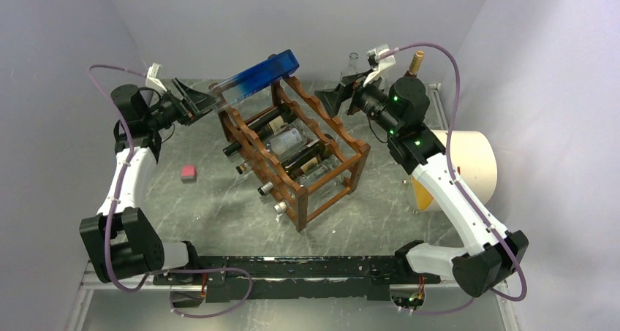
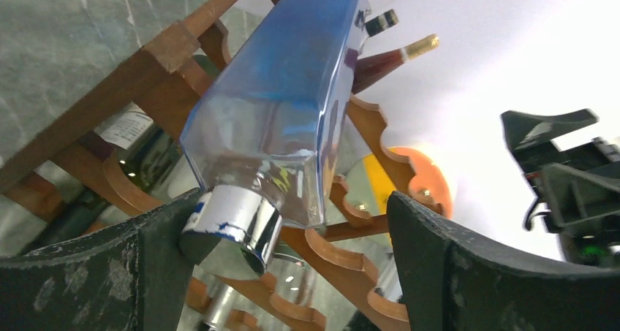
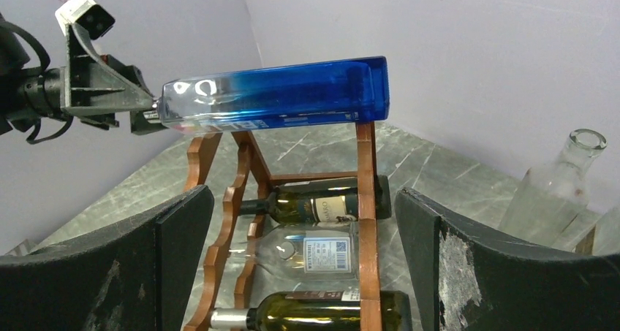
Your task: Take the wine bottle off the wine rack
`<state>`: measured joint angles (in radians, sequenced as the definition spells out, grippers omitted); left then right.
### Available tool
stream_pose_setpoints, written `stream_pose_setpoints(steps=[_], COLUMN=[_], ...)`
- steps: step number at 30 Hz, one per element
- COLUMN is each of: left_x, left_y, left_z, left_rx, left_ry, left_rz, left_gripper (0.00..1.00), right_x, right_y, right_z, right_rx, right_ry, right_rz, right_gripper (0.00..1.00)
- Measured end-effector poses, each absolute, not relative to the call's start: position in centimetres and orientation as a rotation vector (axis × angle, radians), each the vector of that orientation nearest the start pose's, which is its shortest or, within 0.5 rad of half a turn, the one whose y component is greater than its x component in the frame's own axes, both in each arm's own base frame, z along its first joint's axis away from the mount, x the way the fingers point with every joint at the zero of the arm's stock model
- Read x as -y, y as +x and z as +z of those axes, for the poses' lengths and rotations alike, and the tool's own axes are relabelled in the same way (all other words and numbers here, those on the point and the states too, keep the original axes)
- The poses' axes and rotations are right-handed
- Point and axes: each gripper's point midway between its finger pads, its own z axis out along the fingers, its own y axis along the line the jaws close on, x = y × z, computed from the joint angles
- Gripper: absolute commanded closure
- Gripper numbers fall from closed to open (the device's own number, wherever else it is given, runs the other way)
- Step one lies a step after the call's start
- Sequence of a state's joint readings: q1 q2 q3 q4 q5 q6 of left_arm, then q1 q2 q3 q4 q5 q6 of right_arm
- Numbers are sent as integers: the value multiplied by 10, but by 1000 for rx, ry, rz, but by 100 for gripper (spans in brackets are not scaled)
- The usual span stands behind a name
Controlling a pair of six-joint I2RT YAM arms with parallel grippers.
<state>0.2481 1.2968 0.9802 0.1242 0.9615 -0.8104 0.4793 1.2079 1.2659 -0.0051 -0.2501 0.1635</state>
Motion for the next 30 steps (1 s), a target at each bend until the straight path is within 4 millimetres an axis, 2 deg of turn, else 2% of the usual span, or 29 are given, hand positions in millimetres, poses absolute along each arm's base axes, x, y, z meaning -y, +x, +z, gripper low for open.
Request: stream_pose_setpoints(steps=[2, 4, 5, 7, 9, 16, 20, 26, 30], left_x=[78, 77, 77, 75, 76, 94, 94, 93, 93], left_y=[375, 379, 383, 390, 394, 393, 396, 403, 404], left_z=[295, 293, 291, 287, 282, 274, 271, 269, 269], left_rx=[-1832, -1840, -1849, -1863, -1876, -1913, -1918, -1920, -1919], left_ry=[-199, -206, -218, -236, -253, -230, -228, -225, -225], left_rz=[-1225, -1217, -1214, -1217, -1229, -1268, -1257, -1255, -1259], left_gripper=[5, 5, 2, 5, 2, 0, 7, 8, 22], right_x=[-234, -232, -231, -230, -230, -245, -253, -259, -266], right_y=[342, 342, 342, 342, 342, 335, 331, 329, 328], right_z=[407, 408, 408, 409, 409, 405, 403, 406, 402], right_rx=[-1492, -1484, -1482, -1481, -1481, -1493, -1498, -1499, -1507], right_ry=[-443, -435, -430, -423, -419, -448, -458, -461, -467], right_rz=[697, 690, 687, 681, 675, 702, 711, 713, 678], right_gripper=[0, 0, 0, 0, 0, 0, 0, 0, 0])
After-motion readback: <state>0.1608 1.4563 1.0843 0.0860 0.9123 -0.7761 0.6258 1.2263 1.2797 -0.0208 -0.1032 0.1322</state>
